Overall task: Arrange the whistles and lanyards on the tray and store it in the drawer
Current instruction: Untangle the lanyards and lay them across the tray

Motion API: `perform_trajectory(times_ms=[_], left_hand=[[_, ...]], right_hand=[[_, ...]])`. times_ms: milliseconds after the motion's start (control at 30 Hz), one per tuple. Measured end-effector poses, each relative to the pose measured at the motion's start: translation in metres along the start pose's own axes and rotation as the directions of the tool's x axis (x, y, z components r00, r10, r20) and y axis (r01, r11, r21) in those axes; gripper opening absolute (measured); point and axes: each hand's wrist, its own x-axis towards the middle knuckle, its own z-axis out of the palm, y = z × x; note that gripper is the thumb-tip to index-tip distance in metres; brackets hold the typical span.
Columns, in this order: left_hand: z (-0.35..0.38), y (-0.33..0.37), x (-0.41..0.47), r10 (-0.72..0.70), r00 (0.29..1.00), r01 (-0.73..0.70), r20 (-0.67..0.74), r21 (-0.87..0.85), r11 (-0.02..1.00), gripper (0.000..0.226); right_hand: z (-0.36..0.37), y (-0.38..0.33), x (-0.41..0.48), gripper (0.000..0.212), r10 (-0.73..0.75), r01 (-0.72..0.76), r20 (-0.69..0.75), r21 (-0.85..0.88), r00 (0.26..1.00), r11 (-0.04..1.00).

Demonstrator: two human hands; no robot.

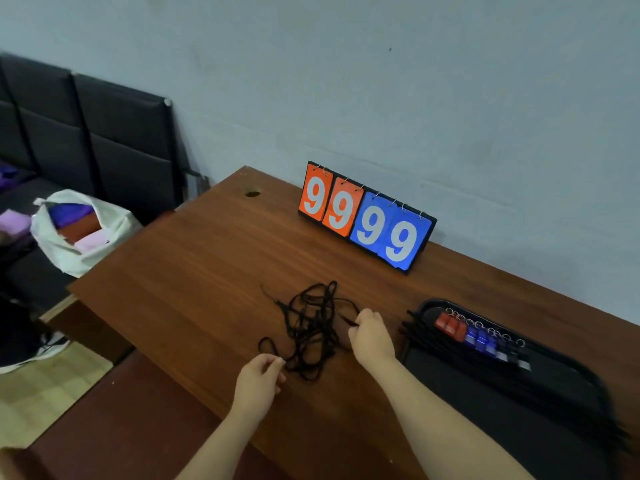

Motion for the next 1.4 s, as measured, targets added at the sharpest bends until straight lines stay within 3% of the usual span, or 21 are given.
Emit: perform_trajectory(times_ms=[67, 133, 200, 267, 333, 400, 500, 600, 733, 900, 1167, 1267, 1367, 1400], left_hand=[[0.009, 0.013, -0.005, 0.022, 0.998, -0.02, 0.053, -0.03, 0.999, 0.022], [0.019, 0.03, -0.013, 0.046, 0.991, -0.036, 0.125, -0.078, 0.996, 0.025], [0.033, 0.05, -0.019, 0.063, 0.97, -0.036, 0.234, -0.117, 0.992, 0.03], [0.045, 0.072, -0.023, 0.066, 0.934, -0.002, 0.352, -0.179, 0.984, 0.035], [0.056, 0.094, -0.027, 0.131, 0.874, 0.052, 0.468, -0.358, 0.932, 0.038], [0.062, 0.118, -0.03, 0.209, 0.826, 0.177, 0.524, -0.593, 0.785, 0.042], [0.064, 0.153, -0.031, 0.159, 0.883, 0.302, 0.443, -0.792, 0.53, 0.031], [0.066, 0.171, -0.023, -0.005, 0.942, 0.288, 0.335, -0.804, 0.52, 0.019], [0.064, 0.173, -0.009, -0.039, 0.952, 0.274, 0.304, -0.789, 0.549, 0.017], [0.063, 0.167, 0.004, -0.072, 0.959, 0.274, 0.276, -0.825, 0.493, 0.017], [0.074, 0.155, 0.009, -0.11, 0.98, 0.197, 0.164, -0.855, 0.48, 0.021], [0.068, 0.147, 0.017, -0.178, 0.983, 0.132, 0.048, -0.857, 0.498, 0.031], [0.056, 0.131, 0.032, -0.241, 0.97, 0.119, 0.022, -0.91, 0.397, 0.04], [0.05, 0.127, 0.038, -0.267, 0.963, 0.142, 0.022, -0.887, 0.439, 0.042]], right_hand=[[-0.014, -0.009, -0.002, 0.005, 0.034, 0.003, -0.107, 0.327, 0.994, 0.945], [-0.032, -0.023, -0.009, 0.015, 0.101, 0.011, -0.131, 0.661, 0.986, 0.75], [-0.055, -0.038, -0.019, 0.02, 0.124, 0.04, -0.127, 0.836, 0.984, 0.547], [-0.078, -0.046, -0.031, 0.018, 0.078, 0.051, -0.093, 0.903, 0.993, 0.426], [-0.097, -0.044, -0.045, 0.016, -0.017, 0.034, -0.03, 0.92, 0.999, 0.391], [-0.109, -0.033, -0.059, 0.016, -0.099, 0.042, 0.005, 0.884, 0.995, 0.466], [-0.123, -0.006, -0.075, 0.015, -0.088, 0.055, -0.017, 0.891, 0.996, 0.45], [-0.142, 0.03, -0.088, 0.014, 0.08, 0.026, -0.048, 0.969, 0.996, 0.247], [-0.17, 0.074, -0.1, 0.014, 0.249, 0.076, -0.079, 0.997, 0.965, 0.025], [-0.194, 0.108, -0.109, 0.015, 0.391, 0.176, -0.156, 0.984, 0.907, -0.017], [-0.21, 0.113, -0.111, 0.016, 0.316, 0.248, -0.284, 0.957, 0.905, 0.148], [-0.218, 0.115, -0.109, 0.018, 0.311, 0.29, -0.319, 0.947, 0.895, 0.137], [-0.224, 0.12, -0.108, 0.017, 0.361, 0.307, -0.333, 0.943, 0.871, 0.127], [-0.226, 0.122, -0.109, 0.016, 0.366, 0.304, -0.335, 0.942, 0.868, 0.141]])
